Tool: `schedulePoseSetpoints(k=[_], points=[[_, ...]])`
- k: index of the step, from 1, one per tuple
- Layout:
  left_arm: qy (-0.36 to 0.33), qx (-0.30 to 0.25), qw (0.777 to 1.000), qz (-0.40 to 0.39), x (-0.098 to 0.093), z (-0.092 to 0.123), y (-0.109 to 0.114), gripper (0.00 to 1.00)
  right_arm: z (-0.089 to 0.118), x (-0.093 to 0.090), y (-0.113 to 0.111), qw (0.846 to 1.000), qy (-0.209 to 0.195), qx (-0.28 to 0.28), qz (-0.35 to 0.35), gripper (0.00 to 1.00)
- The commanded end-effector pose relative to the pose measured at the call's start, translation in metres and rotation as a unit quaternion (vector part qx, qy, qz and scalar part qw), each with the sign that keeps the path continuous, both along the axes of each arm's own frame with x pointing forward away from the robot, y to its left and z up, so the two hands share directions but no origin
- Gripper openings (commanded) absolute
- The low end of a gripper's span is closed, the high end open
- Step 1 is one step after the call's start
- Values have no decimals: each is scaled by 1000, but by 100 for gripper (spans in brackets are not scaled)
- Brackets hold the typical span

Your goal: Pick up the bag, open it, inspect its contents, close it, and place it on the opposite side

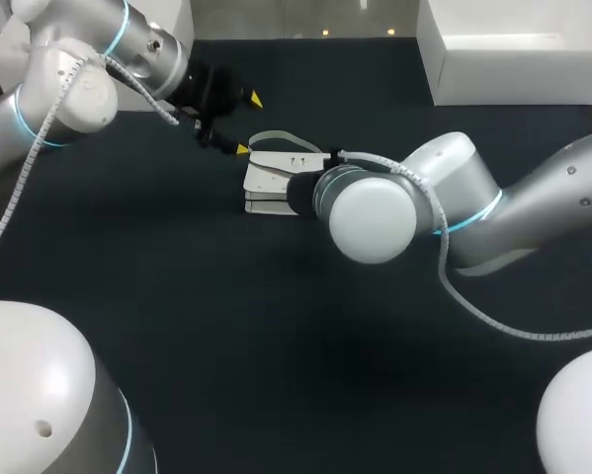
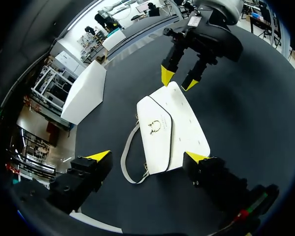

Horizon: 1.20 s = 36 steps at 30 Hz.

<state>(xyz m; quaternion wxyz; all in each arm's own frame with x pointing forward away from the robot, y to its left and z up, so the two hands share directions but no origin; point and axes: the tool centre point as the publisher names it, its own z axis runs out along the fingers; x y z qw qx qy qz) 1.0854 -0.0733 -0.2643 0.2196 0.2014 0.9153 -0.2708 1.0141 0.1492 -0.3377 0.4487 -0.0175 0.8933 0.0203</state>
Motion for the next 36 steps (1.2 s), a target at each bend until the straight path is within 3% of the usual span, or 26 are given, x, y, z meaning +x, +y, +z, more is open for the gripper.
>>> schedulePoseSetpoints(k=[1,13,23,31,36], points=[[-8,-1,1000,-1,-3,-2,0,100,-9,3,1,1000,-31,4,0,34],[-4,3,1000,-13,-4,-6,-2,100,-22,2,-4,1000,-21,8,-9,30],[-3,4,1000,-25,-7,-8,-2,100,-29,9,1,1000,-22,10,-2,18],[-4,5,999,-39,-10,-9,-4,100,-33,9,-1,1000,-21,12,-8,16],[-5,4,999,-50,-12,-10,-6,100,-31,7,-2,1000,-25,13,-15,0]])
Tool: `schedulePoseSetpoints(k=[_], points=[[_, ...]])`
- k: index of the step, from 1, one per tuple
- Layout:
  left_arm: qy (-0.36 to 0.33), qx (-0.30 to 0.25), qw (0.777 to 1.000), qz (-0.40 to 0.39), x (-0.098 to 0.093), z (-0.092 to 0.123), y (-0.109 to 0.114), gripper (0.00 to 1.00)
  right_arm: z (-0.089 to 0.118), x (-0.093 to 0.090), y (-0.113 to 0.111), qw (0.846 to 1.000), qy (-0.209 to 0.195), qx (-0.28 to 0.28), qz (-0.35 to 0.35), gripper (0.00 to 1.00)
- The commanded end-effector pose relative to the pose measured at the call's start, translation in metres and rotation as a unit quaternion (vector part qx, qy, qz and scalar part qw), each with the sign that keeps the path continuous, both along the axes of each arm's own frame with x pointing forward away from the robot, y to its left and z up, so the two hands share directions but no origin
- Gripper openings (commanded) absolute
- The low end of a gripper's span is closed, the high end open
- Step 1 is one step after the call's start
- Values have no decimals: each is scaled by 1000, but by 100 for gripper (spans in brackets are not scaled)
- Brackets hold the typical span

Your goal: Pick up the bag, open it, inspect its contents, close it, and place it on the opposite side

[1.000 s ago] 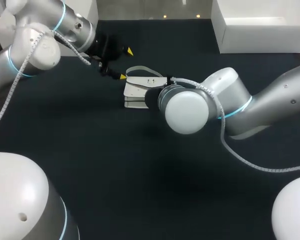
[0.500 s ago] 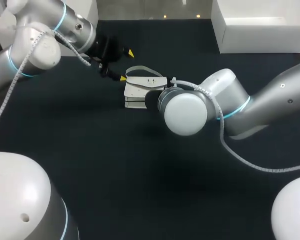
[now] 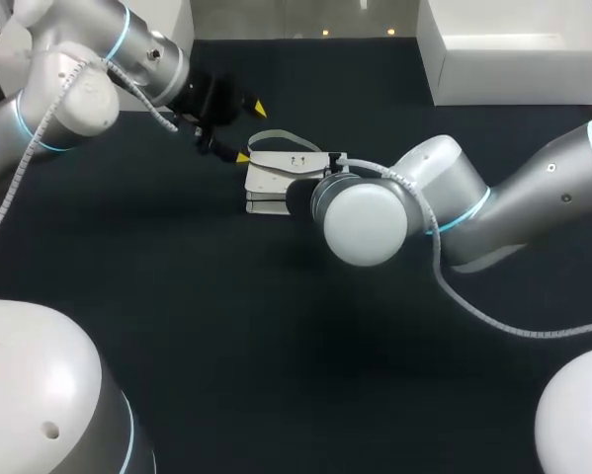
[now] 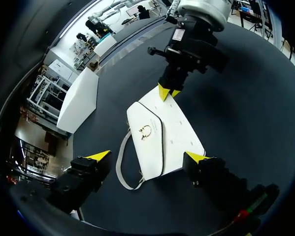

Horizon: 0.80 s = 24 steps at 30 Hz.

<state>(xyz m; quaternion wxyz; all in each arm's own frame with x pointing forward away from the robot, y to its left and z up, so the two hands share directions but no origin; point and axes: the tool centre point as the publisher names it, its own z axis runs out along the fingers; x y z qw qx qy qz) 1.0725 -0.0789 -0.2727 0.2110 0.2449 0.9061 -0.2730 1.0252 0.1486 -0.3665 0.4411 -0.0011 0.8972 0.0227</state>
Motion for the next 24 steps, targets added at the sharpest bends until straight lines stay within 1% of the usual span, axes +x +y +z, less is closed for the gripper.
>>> schedulePoseSetpoints(k=[1,6,14,20,24], points=[[0,-2,1000,-8,1,-2,-1,100,-2,-4,-1,999,-35,3,-3,0],[-5,-1,1000,-22,-4,-6,-3,100,2,-7,3,999,-44,2,-8,0],[-20,-17,998,-52,-12,-15,-7,100,5,-10,9,998,-55,1,-25,0],[-17,-30,998,-61,-12,-21,-12,100,2,-11,12,998,-50,9,-33,0],[-7,-45,997,-55,-10,-17,-14,100,2,-11,12,998,-50,9,-33,0]])
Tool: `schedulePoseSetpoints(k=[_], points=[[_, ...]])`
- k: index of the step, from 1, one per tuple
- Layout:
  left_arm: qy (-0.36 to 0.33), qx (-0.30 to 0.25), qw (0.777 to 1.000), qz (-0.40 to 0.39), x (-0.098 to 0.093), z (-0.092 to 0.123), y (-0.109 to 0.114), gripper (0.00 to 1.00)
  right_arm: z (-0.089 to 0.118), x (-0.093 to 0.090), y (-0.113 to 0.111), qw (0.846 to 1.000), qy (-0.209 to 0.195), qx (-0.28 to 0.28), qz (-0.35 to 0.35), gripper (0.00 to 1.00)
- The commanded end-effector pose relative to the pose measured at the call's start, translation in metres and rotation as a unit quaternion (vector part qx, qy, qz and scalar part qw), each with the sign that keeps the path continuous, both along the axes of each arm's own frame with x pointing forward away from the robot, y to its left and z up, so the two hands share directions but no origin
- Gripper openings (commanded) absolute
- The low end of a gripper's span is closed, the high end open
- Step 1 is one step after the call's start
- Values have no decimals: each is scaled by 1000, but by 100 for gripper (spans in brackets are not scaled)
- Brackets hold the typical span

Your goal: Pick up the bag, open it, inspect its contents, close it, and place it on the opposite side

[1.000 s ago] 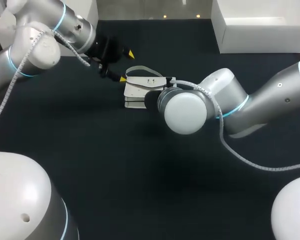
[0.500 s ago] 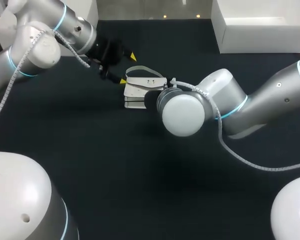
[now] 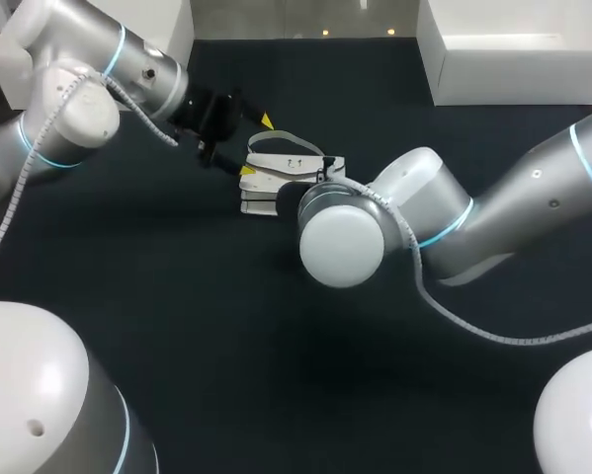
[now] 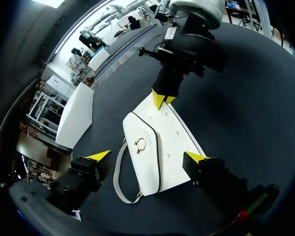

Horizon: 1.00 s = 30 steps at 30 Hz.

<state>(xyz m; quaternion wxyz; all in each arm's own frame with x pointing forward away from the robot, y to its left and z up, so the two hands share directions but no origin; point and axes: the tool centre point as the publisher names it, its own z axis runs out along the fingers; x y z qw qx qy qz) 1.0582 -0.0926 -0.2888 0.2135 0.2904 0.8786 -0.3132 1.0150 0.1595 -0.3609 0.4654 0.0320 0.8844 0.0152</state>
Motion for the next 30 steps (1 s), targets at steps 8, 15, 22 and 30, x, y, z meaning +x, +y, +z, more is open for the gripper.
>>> schedulePoseSetpoints(k=[8,15,22,30], points=[[3,3,1000,8,5,6,0,100,-3,0,1,1000,-23,0,0,0],[2,11,1000,11,2,-3,-6,100,-3,0,1,1000,-23,0,0,0],[20,6,1000,6,1,-16,-13,100,-3,0,1,1000,-23,0,0,0],[24,-2,1000,-8,0,-26,-17,39,-3,0,1,1000,-23,0,0,0]])
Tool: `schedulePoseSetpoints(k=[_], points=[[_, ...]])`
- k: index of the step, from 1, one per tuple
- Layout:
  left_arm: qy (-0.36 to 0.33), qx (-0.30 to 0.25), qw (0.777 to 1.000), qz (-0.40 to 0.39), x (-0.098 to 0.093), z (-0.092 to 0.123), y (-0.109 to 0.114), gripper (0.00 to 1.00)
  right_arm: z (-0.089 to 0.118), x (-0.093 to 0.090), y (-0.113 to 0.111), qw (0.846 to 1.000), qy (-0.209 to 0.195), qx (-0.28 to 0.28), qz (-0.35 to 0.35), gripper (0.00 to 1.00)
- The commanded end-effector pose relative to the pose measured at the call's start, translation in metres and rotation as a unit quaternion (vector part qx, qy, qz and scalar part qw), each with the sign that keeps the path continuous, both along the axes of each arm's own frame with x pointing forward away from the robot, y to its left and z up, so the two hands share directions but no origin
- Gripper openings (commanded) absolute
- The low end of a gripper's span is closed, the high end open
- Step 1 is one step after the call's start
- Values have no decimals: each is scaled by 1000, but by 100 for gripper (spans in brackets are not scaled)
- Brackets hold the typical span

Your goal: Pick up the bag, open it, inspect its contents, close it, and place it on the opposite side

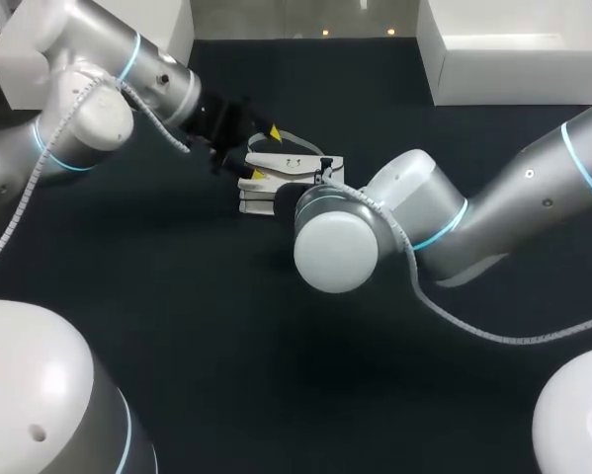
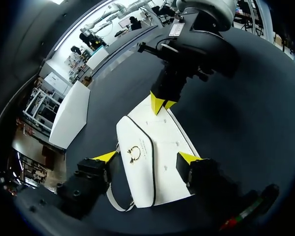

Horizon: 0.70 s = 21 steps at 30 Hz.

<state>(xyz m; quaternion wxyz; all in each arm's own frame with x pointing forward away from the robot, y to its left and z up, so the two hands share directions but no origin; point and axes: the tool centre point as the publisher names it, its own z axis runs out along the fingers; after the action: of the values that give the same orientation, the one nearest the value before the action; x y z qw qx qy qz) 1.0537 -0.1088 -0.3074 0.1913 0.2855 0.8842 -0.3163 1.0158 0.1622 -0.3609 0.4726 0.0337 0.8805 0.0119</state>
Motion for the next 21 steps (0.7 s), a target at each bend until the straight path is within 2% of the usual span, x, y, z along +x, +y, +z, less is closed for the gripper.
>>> schedulePoseSetpoints(k=[1,8,12,21], points=[[1,-6,1000,-7,4,-9,-1,37,-3,-1,-1,1000,-15,3,3,0],[-6,1,1000,-14,0,-19,-4,35,-3,-1,-1,1000,-15,3,3,0],[-10,-1,1000,-15,0,-25,-5,30,-3,-1,-1,1000,-15,3,3,0],[-18,2,1000,-15,3,-33,-7,28,-3,-1,-1,1000,-15,3,3,0]])
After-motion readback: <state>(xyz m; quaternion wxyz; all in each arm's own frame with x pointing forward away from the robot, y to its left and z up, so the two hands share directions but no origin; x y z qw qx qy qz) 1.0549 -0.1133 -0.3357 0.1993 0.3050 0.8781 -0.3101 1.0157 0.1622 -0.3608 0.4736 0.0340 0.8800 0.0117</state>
